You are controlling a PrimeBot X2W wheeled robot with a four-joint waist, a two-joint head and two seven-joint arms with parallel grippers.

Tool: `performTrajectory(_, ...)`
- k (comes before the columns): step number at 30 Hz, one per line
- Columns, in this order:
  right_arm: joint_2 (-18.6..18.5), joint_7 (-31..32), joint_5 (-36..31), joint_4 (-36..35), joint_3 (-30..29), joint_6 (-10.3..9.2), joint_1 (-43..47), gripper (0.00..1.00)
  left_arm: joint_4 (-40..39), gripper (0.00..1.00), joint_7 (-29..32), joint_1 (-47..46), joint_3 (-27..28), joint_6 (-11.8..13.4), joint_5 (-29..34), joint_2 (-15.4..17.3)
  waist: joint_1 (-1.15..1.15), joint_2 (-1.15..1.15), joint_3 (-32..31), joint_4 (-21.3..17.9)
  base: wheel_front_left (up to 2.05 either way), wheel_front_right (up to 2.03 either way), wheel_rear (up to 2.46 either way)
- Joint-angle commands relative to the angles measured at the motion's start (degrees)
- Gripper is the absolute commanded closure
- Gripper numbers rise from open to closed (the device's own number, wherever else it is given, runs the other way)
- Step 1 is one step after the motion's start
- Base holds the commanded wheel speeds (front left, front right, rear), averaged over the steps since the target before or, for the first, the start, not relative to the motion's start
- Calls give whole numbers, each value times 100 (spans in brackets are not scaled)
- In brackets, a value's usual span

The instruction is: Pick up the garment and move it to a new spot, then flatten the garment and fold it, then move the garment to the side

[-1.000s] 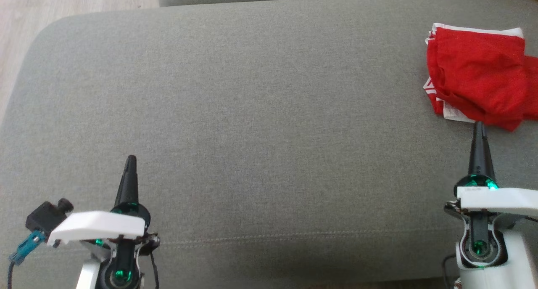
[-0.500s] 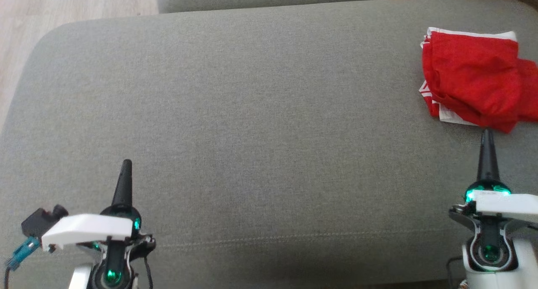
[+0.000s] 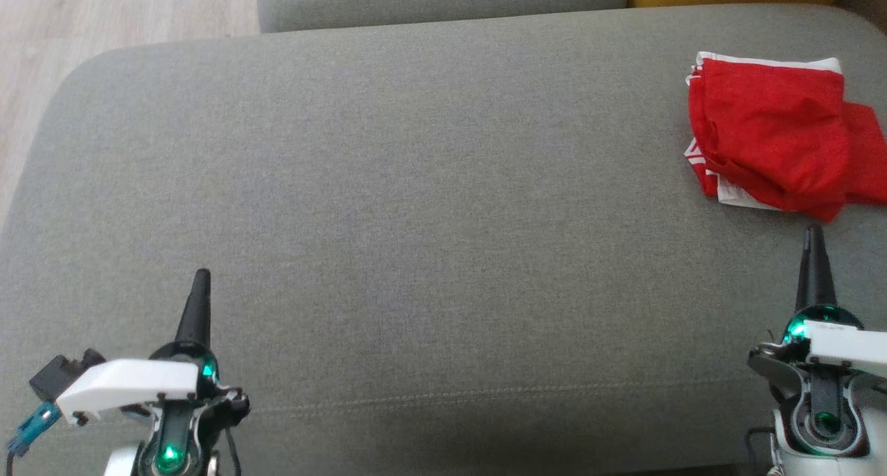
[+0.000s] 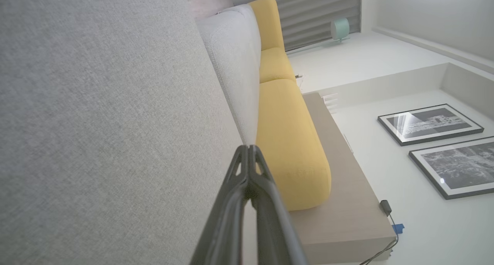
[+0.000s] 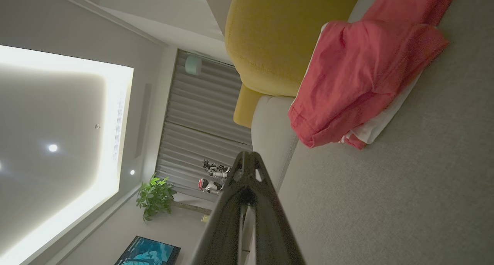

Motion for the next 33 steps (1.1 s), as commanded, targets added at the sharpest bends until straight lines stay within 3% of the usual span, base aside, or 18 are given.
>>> performTrajectory(1,-16,61,225,-211,52,30,-75,100,-139,100,52,-298,201,-47,-165,117,0,0,-12,-4,0,0,0)
performTrajectory(27,25,486,2002,-214,-211,37,85,100,142,100,487,-323,521,-236,-1555,114,0,0,-202,-63,0,0,0)
performTrajectory(33,34,505,2035,-213,-229,37,88,100,150,100,510,-325,544,-241,-1575,103,0,0,-207,-64,0,0,0)
